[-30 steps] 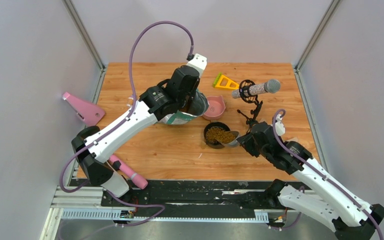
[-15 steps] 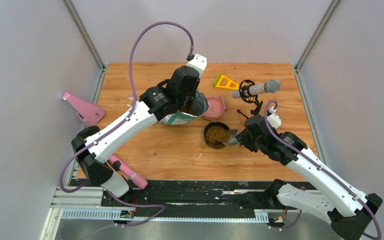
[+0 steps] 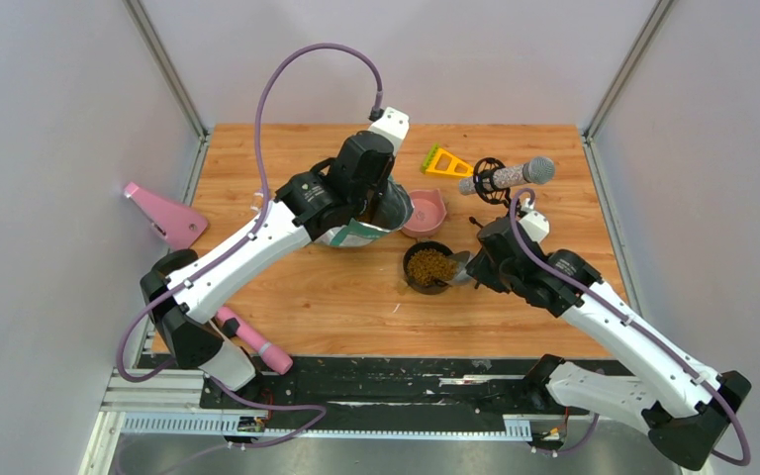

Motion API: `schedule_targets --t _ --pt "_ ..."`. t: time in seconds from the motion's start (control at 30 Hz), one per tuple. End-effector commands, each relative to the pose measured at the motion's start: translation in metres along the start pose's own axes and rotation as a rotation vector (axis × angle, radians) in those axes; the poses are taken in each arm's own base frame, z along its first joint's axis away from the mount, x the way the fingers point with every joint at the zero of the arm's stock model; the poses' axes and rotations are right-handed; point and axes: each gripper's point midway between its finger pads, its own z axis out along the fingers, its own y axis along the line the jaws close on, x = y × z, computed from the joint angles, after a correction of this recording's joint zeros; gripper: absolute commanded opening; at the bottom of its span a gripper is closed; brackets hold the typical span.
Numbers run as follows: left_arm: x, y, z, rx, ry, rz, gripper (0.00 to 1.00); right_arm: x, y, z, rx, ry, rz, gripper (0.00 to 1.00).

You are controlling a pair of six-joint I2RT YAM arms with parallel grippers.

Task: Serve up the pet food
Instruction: Pour the pet food into the pet food bowl.

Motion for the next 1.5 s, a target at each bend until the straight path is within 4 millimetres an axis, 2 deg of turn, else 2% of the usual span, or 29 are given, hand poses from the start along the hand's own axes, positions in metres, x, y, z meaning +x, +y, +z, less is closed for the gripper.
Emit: schedule_targets --t 0.0,0.3,0.63,0.87,1.07,1.17,1.47 --pt "-0.013 0.02 -0.013 -0.045 -0.049 -0.036 0.0 -0.017 0.012 -0.011 -0.04 -0.043 -0.071 0.0" --pt "-0.013 0.022 -0.013 -0.056 -0.052 -0.031 0.0 -0.015 0.033 -0.002 -0.104 -0.026 -0.139 0.0" --pt "-0.012 0.021 -0.012 -0.055 -0.047 -0.029 0.0 -0.02 0.047 0.005 -0.123 -0.039 -0.176 0.0" --pt "-0.011 0.02 -0.011 -0.054 -0.044 -0.024 0.0 -0.019 0.043 0.003 -0.106 -0.027 -0.209 0.0" --pt "-0.011 0.021 -0.011 -0.057 -0.044 -0.024 0.0 -0.011 0.027 -0.001 -0.047 0.033 -0.283 0.0" --pt "-0.011 0.022 -0.012 -0.059 -0.046 -0.024 0.0 -0.013 0.018 -0.002 -0.007 0.026 -0.315 0.0" --pt "-0.012 0.023 -0.011 -0.068 -0.046 -0.016 0.0 -0.022 0.024 -0.015 -0.051 0.019 -0.435 0.0"
